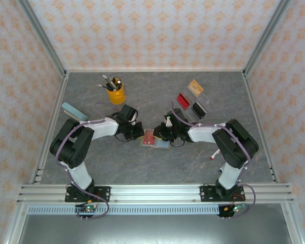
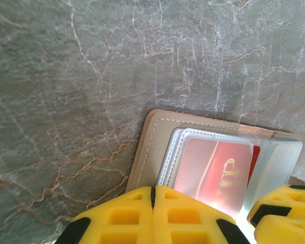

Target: Take the credit cards out of the card holder

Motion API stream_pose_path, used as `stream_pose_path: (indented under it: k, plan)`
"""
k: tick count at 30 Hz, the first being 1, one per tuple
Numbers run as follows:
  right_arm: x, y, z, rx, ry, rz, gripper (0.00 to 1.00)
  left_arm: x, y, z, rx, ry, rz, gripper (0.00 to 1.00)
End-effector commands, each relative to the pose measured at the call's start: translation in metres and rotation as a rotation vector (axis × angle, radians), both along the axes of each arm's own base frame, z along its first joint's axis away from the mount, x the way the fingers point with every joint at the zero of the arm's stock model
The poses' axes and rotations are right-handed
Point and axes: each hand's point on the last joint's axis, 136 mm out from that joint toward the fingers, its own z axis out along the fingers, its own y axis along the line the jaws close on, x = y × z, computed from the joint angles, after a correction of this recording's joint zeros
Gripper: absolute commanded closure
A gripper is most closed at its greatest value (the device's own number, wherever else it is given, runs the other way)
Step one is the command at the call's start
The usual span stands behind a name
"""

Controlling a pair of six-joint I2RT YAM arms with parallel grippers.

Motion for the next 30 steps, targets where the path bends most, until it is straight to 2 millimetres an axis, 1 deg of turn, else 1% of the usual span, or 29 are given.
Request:
stream_pose_path:
  k: [1, 5, 7, 11, 16, 24, 27, 30]
  plan:
    - [0.005, -0.010, -0.002, -0.063, -0.012, -0.041, 0.80, -0.025, 0.018, -0.039, 0.103, 0.110, 0.009, 0.95]
    - [0.003, -0.019, -0.006, -0.116, -0.011, -0.051, 0.75, -0.025, 0.019, -0.041, 0.106, 0.113, 0.011, 0.95]
    - [0.001, -0.017, -0.008, -0.110, -0.004, -0.040, 0.72, -0.026, 0.018, -0.041, 0.105, 0.115, 0.010, 0.95]
    - [-0.001, -0.005, -0.009, -0.048, 0.016, 0.001, 0.73, -0.026, 0.018, -0.042, 0.102, 0.115, 0.013, 0.95]
    - [0.000, 0.004, -0.006, 0.001, 0.023, 0.019, 0.79, -0.026, 0.018, -0.041, 0.101, 0.114, 0.011, 0.96]
    - [0.000, 0.006, -0.003, 0.019, 0.016, 0.020, 0.89, -0.027, 0.019, -0.044, 0.103, 0.122, 0.012, 0.96]
    - [0.000, 0.006, -0.002, 0.020, 0.014, 0.019, 0.92, -0.028, 0.018, -0.044, 0.102, 0.123, 0.011, 0.96]
    - [0.000, 0.006, -0.004, 0.019, 0.016, 0.020, 0.92, -0.028, 0.018, -0.044, 0.100, 0.122, 0.010, 0.96]
